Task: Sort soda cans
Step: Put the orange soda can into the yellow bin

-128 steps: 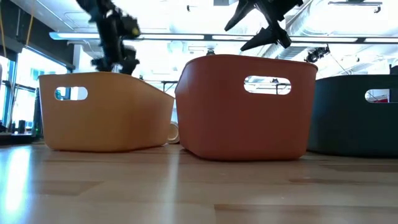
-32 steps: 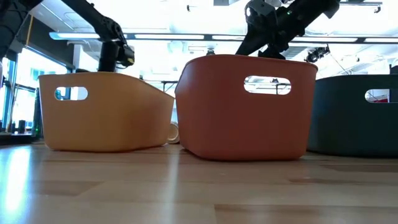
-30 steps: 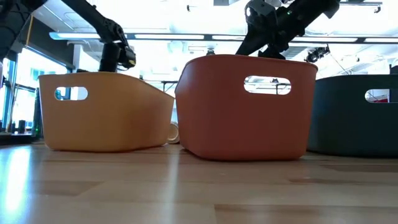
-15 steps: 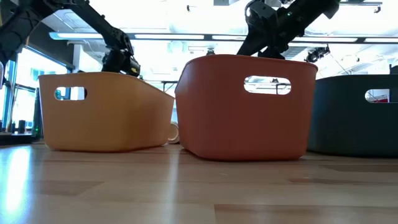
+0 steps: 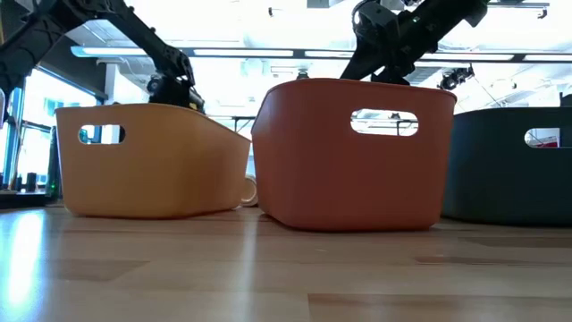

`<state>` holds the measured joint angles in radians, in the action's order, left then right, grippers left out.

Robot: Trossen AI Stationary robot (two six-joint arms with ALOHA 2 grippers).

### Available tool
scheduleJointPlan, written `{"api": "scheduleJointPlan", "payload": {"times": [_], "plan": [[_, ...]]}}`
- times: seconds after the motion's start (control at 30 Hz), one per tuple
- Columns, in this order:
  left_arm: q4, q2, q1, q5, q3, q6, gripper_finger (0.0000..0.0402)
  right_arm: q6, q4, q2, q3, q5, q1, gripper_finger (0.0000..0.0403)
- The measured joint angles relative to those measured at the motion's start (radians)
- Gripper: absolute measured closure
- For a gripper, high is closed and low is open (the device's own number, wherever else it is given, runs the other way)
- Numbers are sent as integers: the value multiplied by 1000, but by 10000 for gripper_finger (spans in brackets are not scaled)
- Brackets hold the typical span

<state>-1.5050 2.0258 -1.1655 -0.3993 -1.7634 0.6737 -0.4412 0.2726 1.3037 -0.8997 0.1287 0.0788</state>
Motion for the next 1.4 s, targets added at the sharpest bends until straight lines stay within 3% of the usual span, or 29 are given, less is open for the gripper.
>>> {"api": "scheduleJointPlan", "payload": {"times": [0.33,0.5,0.6,0.93,1.4], "plan": [[20,4,2,4,0,-8,62,-3,0,0,0,17,0,107],[99,-1,-2,167,21,18,62,-5,0,0,0,17,0,107],[98,7,12,115,24,0,62,-31,9,0,0,16,0,107],[100,2,41,190,24,4,62,-31,25,0,0,18,6,107],[59,-66,53,125,24,-46,62,-51,38,0,0,18,6,107]]}}
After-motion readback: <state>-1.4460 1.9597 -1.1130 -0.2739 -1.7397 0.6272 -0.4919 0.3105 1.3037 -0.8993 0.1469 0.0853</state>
